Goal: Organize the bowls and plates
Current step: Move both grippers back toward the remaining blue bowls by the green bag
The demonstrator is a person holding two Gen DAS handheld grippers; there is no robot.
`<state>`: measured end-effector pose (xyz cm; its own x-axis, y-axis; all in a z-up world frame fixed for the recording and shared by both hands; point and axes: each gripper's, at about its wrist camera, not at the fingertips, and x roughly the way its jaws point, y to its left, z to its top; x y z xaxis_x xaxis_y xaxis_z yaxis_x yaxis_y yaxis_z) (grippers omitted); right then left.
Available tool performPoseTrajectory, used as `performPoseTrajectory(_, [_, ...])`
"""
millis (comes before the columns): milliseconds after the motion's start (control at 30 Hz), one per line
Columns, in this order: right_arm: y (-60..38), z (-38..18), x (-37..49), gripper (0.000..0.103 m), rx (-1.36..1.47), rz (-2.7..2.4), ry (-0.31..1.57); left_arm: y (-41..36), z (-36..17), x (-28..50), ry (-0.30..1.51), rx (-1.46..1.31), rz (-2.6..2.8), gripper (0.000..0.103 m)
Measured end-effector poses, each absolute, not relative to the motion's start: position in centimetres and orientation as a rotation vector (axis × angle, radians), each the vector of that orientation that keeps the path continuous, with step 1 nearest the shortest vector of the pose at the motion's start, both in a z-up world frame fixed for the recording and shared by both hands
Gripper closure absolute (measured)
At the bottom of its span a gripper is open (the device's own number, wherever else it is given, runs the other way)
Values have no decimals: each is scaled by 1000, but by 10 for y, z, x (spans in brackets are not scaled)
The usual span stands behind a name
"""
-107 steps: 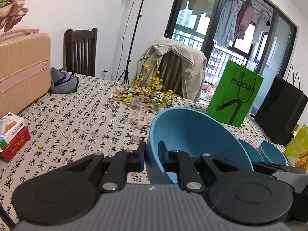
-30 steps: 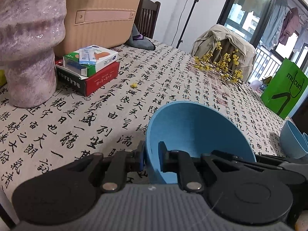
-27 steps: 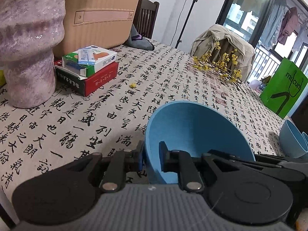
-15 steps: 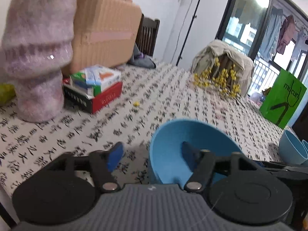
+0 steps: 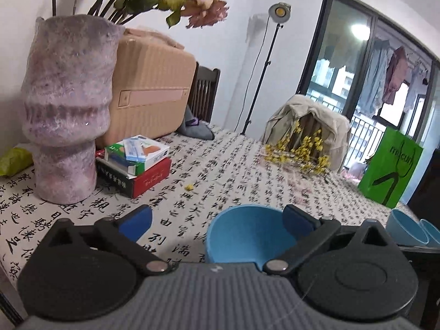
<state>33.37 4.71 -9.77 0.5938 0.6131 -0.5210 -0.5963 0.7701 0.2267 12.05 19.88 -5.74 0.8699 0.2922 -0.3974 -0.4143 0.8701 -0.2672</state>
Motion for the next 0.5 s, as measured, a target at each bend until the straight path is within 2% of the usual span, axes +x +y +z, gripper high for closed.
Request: performPoseTrajectory(500, [18, -84, 326, 0, 45, 654, 551, 179, -38, 121, 326, -343, 357, 0])
